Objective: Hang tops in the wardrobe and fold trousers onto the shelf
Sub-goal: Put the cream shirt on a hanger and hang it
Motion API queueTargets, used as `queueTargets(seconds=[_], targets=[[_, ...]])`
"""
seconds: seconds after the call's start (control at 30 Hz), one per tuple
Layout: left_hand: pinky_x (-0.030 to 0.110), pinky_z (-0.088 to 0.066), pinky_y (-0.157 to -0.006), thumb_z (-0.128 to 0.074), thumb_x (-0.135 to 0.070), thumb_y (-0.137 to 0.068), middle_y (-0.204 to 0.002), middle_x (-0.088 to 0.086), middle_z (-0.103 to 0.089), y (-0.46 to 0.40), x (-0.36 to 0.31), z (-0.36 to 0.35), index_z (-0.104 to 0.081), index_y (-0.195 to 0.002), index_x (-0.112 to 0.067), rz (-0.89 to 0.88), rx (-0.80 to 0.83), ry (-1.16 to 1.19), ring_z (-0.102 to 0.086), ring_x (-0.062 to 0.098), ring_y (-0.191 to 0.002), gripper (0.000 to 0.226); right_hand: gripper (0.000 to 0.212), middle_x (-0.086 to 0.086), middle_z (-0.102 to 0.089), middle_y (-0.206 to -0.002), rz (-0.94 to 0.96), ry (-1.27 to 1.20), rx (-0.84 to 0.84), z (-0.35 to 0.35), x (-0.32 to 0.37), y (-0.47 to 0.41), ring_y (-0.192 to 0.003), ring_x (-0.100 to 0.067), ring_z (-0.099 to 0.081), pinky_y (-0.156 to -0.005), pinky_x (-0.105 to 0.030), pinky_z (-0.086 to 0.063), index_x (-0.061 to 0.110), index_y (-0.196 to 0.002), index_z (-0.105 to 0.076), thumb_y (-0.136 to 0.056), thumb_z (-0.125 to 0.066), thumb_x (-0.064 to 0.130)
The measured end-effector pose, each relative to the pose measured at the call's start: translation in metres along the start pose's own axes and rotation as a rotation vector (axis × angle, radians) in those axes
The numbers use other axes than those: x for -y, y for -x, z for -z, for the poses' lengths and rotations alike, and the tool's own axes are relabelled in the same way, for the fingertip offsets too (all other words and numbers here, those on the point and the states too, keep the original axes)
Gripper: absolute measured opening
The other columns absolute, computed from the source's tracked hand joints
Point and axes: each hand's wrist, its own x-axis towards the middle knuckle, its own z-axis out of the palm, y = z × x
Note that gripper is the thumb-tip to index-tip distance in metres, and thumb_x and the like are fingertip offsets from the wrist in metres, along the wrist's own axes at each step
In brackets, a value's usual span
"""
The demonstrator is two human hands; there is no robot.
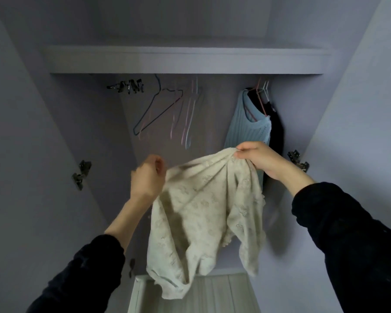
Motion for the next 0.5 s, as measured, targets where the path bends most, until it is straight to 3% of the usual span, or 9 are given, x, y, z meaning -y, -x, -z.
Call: queueTargets(seconds=[0.13, 0.2, 0.23, 0.33, 0.4, 0.43, 0.5], targets=[[0.027, -0.051, -0.08, -0.072, -0.033, -0.08, -0.087, -0.012, -0.069, 0.057, -0.013, -0.044, -0.064, -0.107, -0.02, -0.257, 0.271, 0.264, -0.065, 0.002, -0.08, 0.032, 0.019, -0.008, -0.066, -0.092, -0.169, -0.34, -0.014, -0.008, 0.014, -0.016, -0.082, -0.017, -0.063, -0.078, -0.029, -0.051, 0.003, -0.109, -0.062, -0.09, -0.059, 0.003], [0.02, -0.05, -0.082, -0.075, -0.046, -0.071, -0.09, -0.015, -0.067, 0.075, -0.018, -0.06, -0.06, -0.113, -0.028, -0.194, 0.503, 0.359, -0.061, -0.005, -0.084, 0.048, 0.013, -0.008, -0.065, -0.089, -0.227, -0.426, -0.01, -0.007, 0.018, -0.021, -0.077, -0.016, -0.062, -0.07, -0.029, -0.051, 0.005, -0.102, -0.062, -0.09, -0.058, 0.003], [0.021, -0.051, -0.08, -0.077, -0.045, -0.07, -0.09, -0.011, -0.068, 0.08, -0.02, -0.067, -0.059, -0.11, -0.032, -0.117, 0.591, 0.412, -0.06, -0.005, -0.082, 0.045, 0.013, -0.007, -0.065, -0.089, -0.248, -0.463, -0.011, -0.005, 0.019, -0.023, -0.077, -0.016, -0.062, -0.066, -0.028, -0.052, 0.006, -0.103, -0.062, -0.09, -0.057, 0.003], [0.035, -0.05, -0.064, -0.077, -0.032, -0.076, -0.07, 0.0, -0.065, 0.078, -0.033, -0.077, -0.067, -0.079, -0.017, 0.032, 0.555, 0.458, -0.052, 0.004, -0.063, 0.019, 0.024, -0.008, -0.065, -0.094, -0.254, -0.531, -0.066, 0.004, 0.015, -0.027, -0.08, -0.017, -0.062, -0.062, -0.027, -0.05, 0.004, -0.115, -0.059, -0.091, -0.056, 0.002], [0.024, -0.043, -0.052, -0.075, -0.025, -0.078, -0.053, -0.011, -0.056, 0.068, -0.042, -0.076, -0.062, -0.059, -0.014, 0.093, 0.487, 0.458, -0.047, 0.0, -0.051, 0.026, 0.029, -0.013, -0.065, -0.105, -0.241, -0.512, -0.151, 0.011, 0.005, -0.029, -0.089, -0.019, -0.062, -0.069, -0.028, -0.051, 0.0, -0.119, -0.058, -0.09, -0.057, -0.001], [0.021, -0.042, -0.051, -0.076, -0.024, -0.078, -0.051, -0.011, -0.056, 0.062, -0.047, -0.073, -0.061, -0.055, -0.015, 0.134, 0.471, 0.48, -0.048, 0.0, -0.049, 0.028, 0.029, -0.015, -0.064, -0.112, -0.241, -0.484, -0.192, 0.013, -0.002, -0.029, -0.093, -0.02, -0.061, -0.074, -0.03, -0.051, -0.001, -0.119, -0.058, -0.09, -0.057, -0.001], [0.028, -0.05, -0.059, -0.077, -0.021, -0.076, -0.06, -0.001, -0.065, 0.046, -0.055, -0.069, -0.067, -0.061, -0.009, 0.219, 0.45, 0.576, -0.058, 0.009, -0.057, 0.022, 0.028, -0.016, -0.062, -0.119, -0.259, -0.398, -0.205, 0.016, -0.019, -0.024, -0.093, -0.02, -0.061, -0.078, -0.032, -0.051, 0.002, -0.119, -0.058, -0.092, -0.057, 0.004]])
